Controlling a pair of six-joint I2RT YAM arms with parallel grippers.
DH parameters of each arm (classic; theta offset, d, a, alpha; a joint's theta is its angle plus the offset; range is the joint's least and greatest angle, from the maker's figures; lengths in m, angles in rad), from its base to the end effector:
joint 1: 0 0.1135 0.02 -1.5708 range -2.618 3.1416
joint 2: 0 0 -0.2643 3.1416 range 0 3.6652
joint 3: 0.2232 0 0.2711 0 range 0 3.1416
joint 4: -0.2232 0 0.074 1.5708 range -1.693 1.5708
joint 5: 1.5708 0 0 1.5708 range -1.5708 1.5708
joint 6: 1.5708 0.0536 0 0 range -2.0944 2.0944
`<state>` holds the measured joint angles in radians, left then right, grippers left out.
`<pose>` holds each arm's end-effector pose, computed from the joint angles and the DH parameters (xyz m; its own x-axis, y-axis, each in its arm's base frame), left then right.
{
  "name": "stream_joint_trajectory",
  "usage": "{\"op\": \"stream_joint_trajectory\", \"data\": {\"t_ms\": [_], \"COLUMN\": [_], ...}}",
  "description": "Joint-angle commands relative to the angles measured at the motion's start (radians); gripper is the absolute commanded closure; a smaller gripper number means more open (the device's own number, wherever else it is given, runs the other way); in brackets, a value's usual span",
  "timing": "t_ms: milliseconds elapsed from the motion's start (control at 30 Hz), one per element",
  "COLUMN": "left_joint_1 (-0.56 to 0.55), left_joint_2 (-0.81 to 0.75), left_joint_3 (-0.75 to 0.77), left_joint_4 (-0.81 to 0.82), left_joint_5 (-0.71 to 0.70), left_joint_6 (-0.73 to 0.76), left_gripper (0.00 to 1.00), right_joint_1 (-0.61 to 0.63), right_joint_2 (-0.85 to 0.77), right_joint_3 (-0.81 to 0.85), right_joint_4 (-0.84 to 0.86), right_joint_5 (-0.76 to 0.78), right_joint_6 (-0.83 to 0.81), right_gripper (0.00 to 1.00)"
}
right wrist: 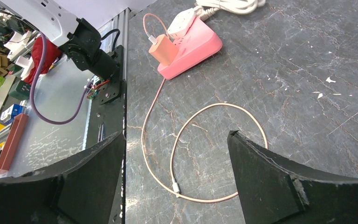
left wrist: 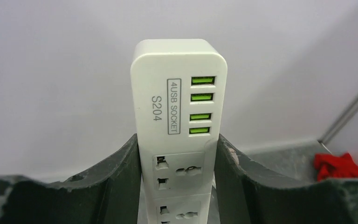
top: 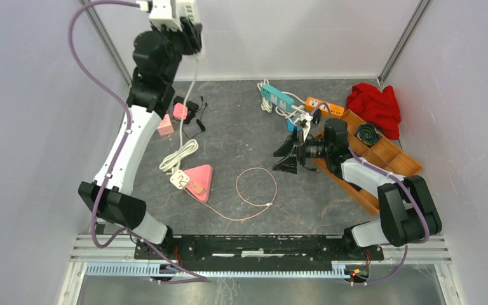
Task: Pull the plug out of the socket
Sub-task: Place the socket at the center of the board.
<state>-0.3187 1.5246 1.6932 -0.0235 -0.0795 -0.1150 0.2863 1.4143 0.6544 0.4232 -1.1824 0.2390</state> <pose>0.3664 -0.1164 0.4995 0.1091 -0.1565 -0.9816 0.2519 0.9597 -0.1249 0.2745 0.1325 0.2048 -0.5316 -0.0630 -0.8446 -0.8431 0.1354 0.5205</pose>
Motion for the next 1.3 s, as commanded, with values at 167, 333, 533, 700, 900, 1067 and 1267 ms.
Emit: {"op": "stream_joint_trajectory", "data": {"t_ms": [167,333,533,700,900,1067,1267], "left_joint_1": [0.055,0.064,0.07,0.076,0.103,0.146,0.186], "left_joint_2": [0.119,0.142,0.195,0.267,0.411,0.523,0.66], "left_joint_3": [0.258,0.16,0.013,-0.072,-0.08,-0.081,-0.018], "left_joint_4": [0.037,0.059,0.071,0.063,0.028,0.029,-0.042], "left_joint_5": [0.036,0.138,0.266,0.388,0.465,0.486,0.511], "left_joint_6": [0.166,0.119,0.035,-0.025,-0.113,-0.207,-0.293], "left_gripper": [0.98,0.98,0.98,0.97,0.95,0.95,0.85], "right_joint_1": [0.003,0.003,0.003,0.004,0.003,0.003,0.004], "right_joint_2": [-0.023,-0.015,-0.004,0.015,0.035,0.045,0.07], "right_joint_3": [0.043,0.05,0.06,0.076,0.082,0.1,0.115], "right_joint_4": [-0.001,-0.018,-0.052,-0.094,-0.118,-0.167,-0.206], "right_joint_5": [-0.033,-0.037,-0.039,-0.039,-0.04,-0.038,-0.038], "right_joint_6": [-0.03,-0.041,-0.067,-0.103,-0.122,-0.167,-0.198], "right_gripper": [0.13,0.13,0.13,0.13,0.14,0.14,0.14]}}
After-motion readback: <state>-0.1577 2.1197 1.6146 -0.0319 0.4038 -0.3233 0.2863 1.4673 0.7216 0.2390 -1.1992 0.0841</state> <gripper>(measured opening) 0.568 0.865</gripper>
